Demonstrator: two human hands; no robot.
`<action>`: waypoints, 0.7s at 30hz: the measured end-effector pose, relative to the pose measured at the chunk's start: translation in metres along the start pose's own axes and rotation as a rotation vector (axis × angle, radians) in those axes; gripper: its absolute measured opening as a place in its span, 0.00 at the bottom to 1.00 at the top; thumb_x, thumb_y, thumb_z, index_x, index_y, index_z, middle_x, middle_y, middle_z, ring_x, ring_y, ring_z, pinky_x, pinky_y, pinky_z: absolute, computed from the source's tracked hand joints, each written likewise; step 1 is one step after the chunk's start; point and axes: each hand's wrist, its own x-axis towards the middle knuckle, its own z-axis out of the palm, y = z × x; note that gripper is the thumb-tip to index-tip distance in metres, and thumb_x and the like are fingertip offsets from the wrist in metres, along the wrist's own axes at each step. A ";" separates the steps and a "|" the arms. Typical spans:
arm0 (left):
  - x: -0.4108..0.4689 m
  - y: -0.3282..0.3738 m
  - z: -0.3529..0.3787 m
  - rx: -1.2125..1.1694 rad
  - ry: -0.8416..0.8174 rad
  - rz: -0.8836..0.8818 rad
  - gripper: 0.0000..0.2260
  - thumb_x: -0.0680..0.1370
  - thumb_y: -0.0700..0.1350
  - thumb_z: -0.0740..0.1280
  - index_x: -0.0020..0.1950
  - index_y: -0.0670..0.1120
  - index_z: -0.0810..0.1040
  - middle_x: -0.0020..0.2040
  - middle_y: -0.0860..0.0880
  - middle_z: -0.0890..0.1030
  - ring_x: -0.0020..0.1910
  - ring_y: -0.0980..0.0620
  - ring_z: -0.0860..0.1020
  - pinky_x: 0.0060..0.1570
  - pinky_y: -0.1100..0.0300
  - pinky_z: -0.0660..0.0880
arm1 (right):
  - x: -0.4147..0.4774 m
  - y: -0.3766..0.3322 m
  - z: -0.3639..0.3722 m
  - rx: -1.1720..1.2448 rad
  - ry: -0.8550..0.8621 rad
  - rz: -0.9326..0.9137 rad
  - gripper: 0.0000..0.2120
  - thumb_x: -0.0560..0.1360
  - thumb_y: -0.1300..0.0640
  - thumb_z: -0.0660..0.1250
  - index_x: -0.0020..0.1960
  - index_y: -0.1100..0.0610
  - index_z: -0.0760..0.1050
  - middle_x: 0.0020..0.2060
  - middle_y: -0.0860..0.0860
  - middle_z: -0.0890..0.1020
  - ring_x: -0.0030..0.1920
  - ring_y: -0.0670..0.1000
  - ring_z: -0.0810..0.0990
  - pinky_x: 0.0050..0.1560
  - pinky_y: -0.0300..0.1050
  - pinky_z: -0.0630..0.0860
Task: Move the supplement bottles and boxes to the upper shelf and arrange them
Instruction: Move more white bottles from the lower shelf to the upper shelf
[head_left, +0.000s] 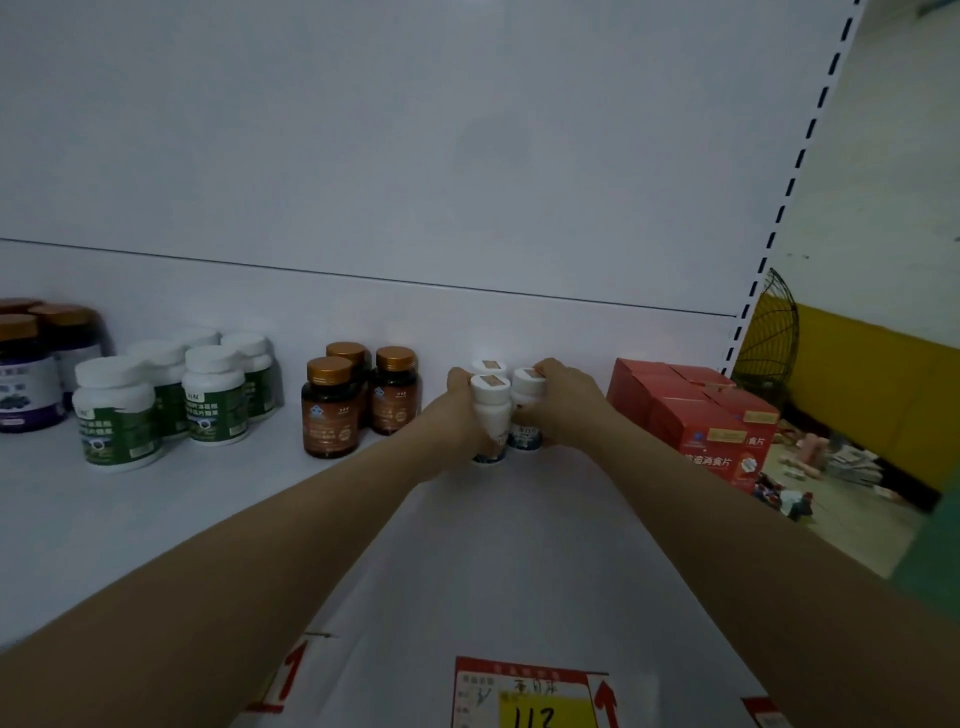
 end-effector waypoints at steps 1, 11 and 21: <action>0.001 0.000 -0.001 0.025 0.001 0.003 0.30 0.73 0.39 0.70 0.68 0.42 0.55 0.59 0.39 0.73 0.53 0.46 0.74 0.55 0.50 0.74 | 0.002 0.000 0.000 0.000 0.006 -0.002 0.24 0.70 0.57 0.72 0.63 0.62 0.69 0.59 0.59 0.76 0.57 0.58 0.76 0.47 0.48 0.75; 0.001 0.001 -0.007 0.150 -0.030 -0.047 0.27 0.73 0.41 0.71 0.68 0.41 0.65 0.63 0.42 0.74 0.58 0.45 0.74 0.52 0.59 0.70 | 0.008 0.005 0.001 -0.035 -0.008 -0.006 0.27 0.70 0.61 0.71 0.66 0.61 0.65 0.61 0.60 0.71 0.54 0.57 0.74 0.44 0.40 0.69; -0.024 0.015 -0.007 0.260 0.009 -0.091 0.24 0.73 0.42 0.71 0.66 0.39 0.67 0.61 0.42 0.74 0.60 0.45 0.74 0.48 0.61 0.70 | -0.008 0.001 0.002 0.115 0.003 0.041 0.48 0.65 0.63 0.76 0.75 0.55 0.50 0.67 0.60 0.65 0.61 0.58 0.73 0.53 0.42 0.70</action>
